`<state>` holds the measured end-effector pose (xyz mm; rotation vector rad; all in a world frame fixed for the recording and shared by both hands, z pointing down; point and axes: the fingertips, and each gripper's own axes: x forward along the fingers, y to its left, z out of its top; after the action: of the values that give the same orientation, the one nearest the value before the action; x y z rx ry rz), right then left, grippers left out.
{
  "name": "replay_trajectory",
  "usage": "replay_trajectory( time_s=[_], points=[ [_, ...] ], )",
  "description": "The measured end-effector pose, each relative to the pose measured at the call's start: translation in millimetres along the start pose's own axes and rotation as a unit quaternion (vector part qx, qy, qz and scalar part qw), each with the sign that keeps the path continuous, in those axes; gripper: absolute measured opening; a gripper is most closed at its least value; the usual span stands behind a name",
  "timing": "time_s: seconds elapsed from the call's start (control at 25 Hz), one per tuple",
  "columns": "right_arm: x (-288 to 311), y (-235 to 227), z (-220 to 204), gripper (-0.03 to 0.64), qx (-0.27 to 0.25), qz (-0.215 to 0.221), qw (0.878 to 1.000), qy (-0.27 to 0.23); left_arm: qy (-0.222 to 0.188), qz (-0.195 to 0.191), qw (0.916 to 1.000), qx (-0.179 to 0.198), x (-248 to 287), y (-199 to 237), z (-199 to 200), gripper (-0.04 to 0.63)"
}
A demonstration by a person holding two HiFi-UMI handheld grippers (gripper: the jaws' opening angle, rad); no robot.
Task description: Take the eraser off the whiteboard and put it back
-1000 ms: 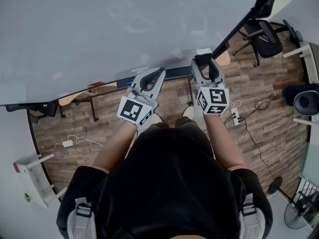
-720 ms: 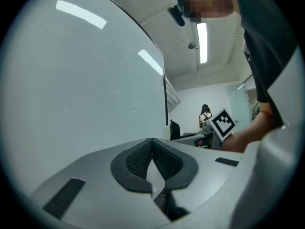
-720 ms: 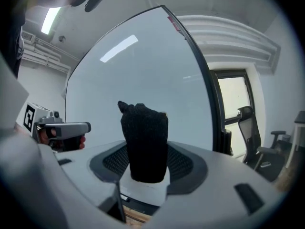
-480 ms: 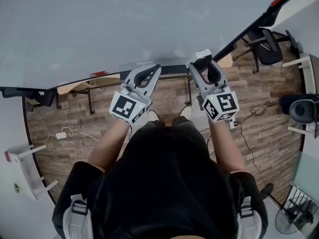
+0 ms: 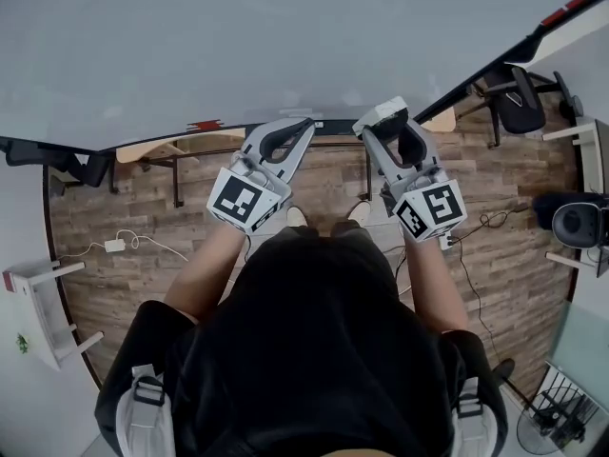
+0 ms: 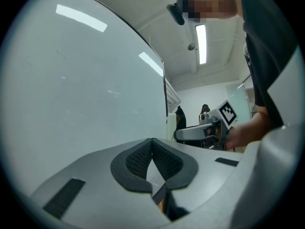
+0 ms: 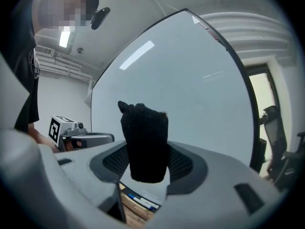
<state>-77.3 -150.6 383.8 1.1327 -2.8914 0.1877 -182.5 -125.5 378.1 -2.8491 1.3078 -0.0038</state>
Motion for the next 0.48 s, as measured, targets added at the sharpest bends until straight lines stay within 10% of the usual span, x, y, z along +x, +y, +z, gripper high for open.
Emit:
replay_trajectory(
  time_s=[0.48],
  points=[
    [16.9,43.5,2.2,0.221,-0.016,0.032,0.999,0.005,0.001,0.001,1.0,-0.002,-33.4,11.9,-1.4,-0.005]
  ],
)
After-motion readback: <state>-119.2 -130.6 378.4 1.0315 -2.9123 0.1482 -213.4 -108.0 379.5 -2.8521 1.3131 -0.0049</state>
